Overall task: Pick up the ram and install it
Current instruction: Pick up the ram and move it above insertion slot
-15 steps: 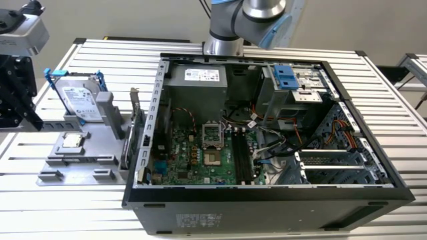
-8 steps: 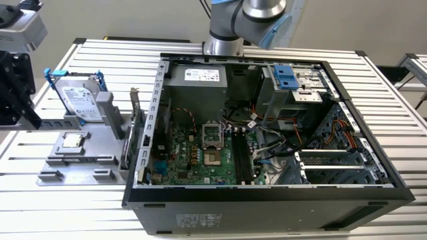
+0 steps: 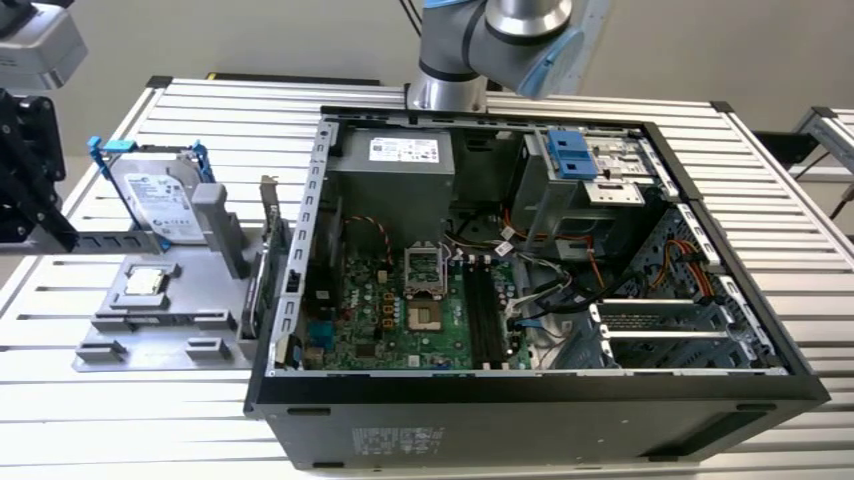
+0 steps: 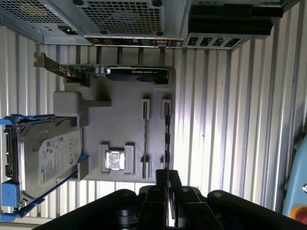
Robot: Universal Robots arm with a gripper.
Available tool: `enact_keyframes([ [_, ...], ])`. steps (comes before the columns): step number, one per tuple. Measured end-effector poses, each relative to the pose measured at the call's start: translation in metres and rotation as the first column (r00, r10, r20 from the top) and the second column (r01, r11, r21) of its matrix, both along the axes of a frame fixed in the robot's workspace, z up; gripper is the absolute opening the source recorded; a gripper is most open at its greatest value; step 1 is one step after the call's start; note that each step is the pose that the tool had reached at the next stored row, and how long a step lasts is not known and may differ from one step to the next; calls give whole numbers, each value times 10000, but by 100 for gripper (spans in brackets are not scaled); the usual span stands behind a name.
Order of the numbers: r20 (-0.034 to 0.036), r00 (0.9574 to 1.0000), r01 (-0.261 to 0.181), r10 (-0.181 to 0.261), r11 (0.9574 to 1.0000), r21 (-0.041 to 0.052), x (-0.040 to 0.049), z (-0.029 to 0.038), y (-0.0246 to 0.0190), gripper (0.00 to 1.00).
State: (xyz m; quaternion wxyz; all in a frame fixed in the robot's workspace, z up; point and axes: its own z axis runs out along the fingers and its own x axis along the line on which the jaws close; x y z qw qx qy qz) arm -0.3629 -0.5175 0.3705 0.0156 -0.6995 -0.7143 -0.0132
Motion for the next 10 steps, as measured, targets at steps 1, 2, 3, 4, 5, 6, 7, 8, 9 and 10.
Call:
enact_keyframes([
  [1, 0, 10000, 0, 0, 10000, 0, 0, 5, 0, 0],
  [2, 0, 10000, 0, 0, 10000, 0, 0, 9, 0, 0],
  [3, 0, 10000, 0, 0, 10000, 0, 0, 15, 0, 0],
  [4, 0, 10000, 1, -1, 10000, 0, 0, 20, 0, 0],
  [5, -1, 10000, 0, 0, 10000, -1, 0, 28, 0, 0],
  [6, 0, 10000, 0, 0, 10000, 0, 0, 34, 0, 0],
  [7, 0, 10000, 0, 0, 10000, 1, 0, 41, 0, 0],
  [8, -1, 10000, 0, 0, 10000, 0, 0, 50, 0, 0],
  [9, 0, 10000, 0, 0, 10000, 0, 0, 57, 0, 0],
  [10, -1, 10000, 0, 0, 10000, 0, 0, 66, 0, 0],
])
